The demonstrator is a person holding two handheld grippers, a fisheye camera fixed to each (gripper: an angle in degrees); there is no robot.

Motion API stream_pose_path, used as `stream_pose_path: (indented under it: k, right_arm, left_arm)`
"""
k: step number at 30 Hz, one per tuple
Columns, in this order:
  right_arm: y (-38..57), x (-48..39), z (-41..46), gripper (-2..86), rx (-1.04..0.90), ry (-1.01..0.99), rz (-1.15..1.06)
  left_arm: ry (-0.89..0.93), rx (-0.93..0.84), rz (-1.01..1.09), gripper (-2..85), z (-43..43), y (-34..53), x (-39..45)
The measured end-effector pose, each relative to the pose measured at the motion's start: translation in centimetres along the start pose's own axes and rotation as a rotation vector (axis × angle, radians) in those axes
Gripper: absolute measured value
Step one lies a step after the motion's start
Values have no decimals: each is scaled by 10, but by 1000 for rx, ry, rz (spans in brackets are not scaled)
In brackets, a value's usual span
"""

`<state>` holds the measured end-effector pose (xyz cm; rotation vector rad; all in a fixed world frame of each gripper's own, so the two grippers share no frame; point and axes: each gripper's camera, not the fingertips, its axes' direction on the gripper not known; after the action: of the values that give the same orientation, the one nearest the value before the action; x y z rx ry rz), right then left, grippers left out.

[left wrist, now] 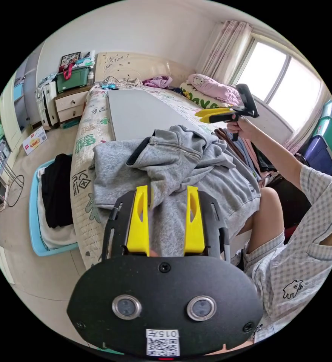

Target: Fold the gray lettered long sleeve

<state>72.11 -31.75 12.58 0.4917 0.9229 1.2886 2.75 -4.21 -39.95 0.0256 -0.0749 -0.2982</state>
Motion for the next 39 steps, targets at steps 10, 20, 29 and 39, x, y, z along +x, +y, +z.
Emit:
stream_pose_path:
  k: [10, 20, 29, 39]
  right_arm:
    - [-32, 19, 109, 80, -422, -158, -222]
    - [-2, 20, -55, 10, 123, 283, -42]
    - [-15, 110, -74, 76, 305, 361, 361]
    - [154, 70, -70, 97, 95, 31, 398]
  left_arm:
    - [-49, -113, 80, 59, 19, -16, 15]
    - [-309, 143, 299, 24, -46, -149, 52]
    - [-496, 264, 98, 72, 31, -235, 48]
    - [113, 355, 174, 71, 22, -24, 86]
